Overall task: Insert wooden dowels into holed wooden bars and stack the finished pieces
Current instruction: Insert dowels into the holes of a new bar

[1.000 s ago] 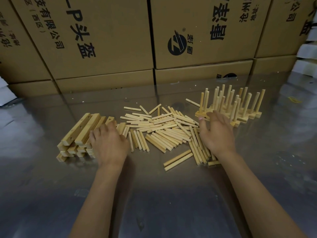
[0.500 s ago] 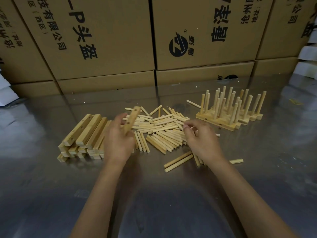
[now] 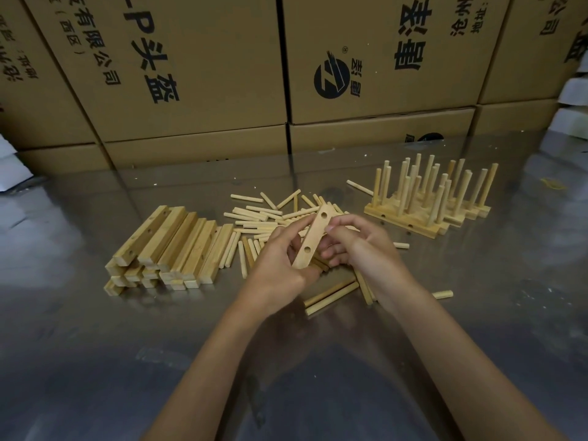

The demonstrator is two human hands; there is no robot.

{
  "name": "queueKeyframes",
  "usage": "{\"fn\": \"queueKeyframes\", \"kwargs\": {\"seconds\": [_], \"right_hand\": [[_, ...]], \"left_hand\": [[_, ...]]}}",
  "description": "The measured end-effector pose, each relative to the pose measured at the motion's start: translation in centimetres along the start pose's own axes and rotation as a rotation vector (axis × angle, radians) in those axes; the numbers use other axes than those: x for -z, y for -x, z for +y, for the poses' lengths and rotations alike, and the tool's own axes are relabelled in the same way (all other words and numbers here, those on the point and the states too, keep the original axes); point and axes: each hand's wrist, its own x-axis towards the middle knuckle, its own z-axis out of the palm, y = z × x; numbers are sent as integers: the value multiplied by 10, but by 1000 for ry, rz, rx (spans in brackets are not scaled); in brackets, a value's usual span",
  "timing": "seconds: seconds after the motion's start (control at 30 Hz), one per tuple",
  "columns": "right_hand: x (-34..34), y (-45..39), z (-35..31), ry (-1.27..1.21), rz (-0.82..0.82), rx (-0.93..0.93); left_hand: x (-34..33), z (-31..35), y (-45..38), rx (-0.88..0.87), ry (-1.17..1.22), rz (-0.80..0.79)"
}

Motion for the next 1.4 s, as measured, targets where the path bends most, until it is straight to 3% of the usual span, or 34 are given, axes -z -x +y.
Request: {"fn": "queueKeyframes", "kwargs": {"seconds": [0.1, 0.23, 0.3, 0.4, 0.67, 1.03, 1.2, 1.27, 1.33, 1.4], "right_hand": [[1, 1, -3, 46, -55, 9], [26, 0, -7, 576, -299, 99], [36, 1, -6, 826, -435, 39], [36, 0, 0, 1036, -499, 4], [26, -3, 10, 1033, -320, 158], [22, -5, 15, 1072, -316, 184], [22, -4, 14, 1059, -273, 215], [19, -3, 9, 915, -165, 275], [15, 0, 0, 570, -51, 280], [12, 4, -9, 180, -37, 251]], "left_hand": [[1, 2, 2, 49, 130, -83], [14, 1, 1, 223, 382, -41], [26, -1, -2, 255, 494, 3], [36, -3, -5, 258, 630, 17], [38, 0, -5, 365, 760, 23], [37, 3, -4, 411, 722, 73], [38, 2, -3, 355, 717, 42], [37, 3, -2, 325, 745, 11], [36, 5, -2, 320, 761, -38], [34, 6, -1, 323, 743, -95]]}}
